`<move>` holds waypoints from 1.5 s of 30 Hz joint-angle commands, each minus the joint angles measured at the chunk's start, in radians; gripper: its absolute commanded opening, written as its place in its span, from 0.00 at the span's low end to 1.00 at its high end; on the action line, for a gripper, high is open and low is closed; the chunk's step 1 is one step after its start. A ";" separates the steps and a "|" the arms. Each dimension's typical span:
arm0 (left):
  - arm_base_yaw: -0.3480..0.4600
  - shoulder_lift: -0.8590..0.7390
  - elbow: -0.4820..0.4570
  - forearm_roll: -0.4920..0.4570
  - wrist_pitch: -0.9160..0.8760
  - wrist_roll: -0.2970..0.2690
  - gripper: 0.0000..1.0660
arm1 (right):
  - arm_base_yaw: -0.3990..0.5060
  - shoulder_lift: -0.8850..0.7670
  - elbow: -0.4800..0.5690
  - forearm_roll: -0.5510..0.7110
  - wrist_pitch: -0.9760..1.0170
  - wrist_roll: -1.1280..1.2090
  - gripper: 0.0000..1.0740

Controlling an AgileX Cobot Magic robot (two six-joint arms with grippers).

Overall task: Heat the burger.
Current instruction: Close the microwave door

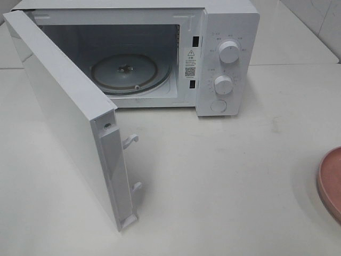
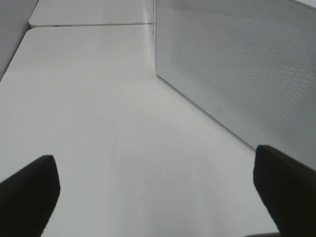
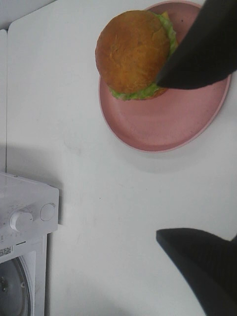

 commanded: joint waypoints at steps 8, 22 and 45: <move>0.001 -0.018 0.003 0.001 -0.002 -0.001 0.94 | -0.007 -0.025 0.001 0.004 -0.006 -0.010 0.70; 0.001 -0.018 -0.007 -0.066 -0.020 -0.001 0.94 | -0.007 -0.025 0.001 0.004 -0.006 -0.010 0.70; 0.001 0.265 -0.029 -0.074 -0.280 -0.001 0.51 | -0.007 -0.025 0.001 0.004 -0.006 -0.010 0.70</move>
